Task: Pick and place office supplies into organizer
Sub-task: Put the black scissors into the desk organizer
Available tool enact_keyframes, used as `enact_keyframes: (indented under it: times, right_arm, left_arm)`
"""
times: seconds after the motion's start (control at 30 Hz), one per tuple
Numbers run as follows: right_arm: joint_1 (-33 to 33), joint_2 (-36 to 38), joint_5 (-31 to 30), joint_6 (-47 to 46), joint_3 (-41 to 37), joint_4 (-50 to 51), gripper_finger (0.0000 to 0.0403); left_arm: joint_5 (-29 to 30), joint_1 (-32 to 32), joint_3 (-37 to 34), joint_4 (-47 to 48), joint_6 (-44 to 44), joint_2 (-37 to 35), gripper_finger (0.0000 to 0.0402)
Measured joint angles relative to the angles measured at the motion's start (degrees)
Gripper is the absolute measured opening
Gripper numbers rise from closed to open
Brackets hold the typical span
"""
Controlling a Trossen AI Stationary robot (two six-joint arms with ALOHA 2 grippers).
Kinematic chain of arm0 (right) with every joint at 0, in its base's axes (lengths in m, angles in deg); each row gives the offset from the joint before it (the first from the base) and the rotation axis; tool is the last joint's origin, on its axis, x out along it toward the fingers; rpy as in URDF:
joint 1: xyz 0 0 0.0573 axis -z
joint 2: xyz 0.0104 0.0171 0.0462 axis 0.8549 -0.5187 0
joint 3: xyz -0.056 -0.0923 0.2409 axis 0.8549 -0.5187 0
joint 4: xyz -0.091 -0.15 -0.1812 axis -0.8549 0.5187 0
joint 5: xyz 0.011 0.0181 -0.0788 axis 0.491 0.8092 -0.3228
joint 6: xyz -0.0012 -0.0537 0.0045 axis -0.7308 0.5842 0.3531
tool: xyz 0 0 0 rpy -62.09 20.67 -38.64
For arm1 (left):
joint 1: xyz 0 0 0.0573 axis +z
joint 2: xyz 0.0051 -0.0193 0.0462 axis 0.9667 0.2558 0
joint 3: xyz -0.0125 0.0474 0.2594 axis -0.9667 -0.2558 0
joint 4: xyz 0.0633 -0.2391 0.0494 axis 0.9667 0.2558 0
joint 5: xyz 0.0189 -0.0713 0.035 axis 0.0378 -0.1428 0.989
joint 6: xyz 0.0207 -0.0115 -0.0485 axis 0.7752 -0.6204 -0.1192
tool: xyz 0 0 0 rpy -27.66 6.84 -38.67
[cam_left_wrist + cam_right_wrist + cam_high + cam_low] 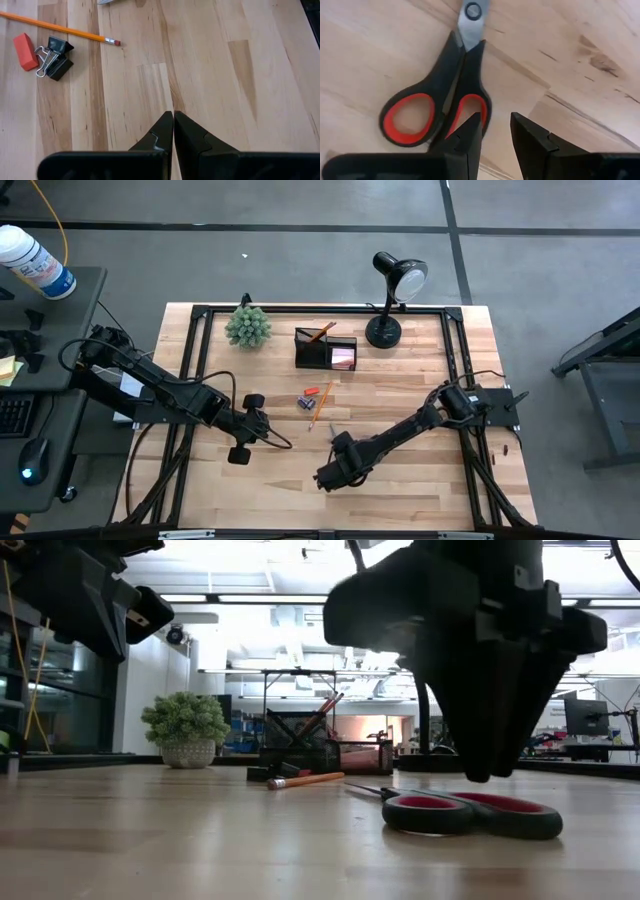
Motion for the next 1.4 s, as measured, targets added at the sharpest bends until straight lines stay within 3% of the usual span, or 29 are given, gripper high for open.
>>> enact_keyframes:
  times: [0.53,0.63,0.77,0.87,1.4]
  right_arm:
    - [-0.15,-3.30,2.72,1.72,0.29,-3.12,0.0097]
    - [-0.60,-3.59,2.36,2.25,0.33,-3.96,0.0078]
    - [-0.81,-3.63,1.59,3.30,0.31,-4.63,0.0020]
    - [-0.81,-3.64,1.57,4.00,0.22,-5.07,0.0017]
    - [-0.70,-4.30,-10.21,7.76,7.99,-1.64,0.0010]
  left_arm:
    - [1.11,0.00,0.00,-0.02,0.00,0.02,0.0005]
    - [1.10,0.02,0.00,-0.02,0.00,0.02,0.0005]
    - [1.46,0.00,0.00,-0.02,0.02,0.02,0.0005]
    - [1.55,0.02,0.00,-0.02,0.00,0.02,0.0005]
    - [1.53,0.00,0.00,-0.04,0.01,0.02,0.0005]
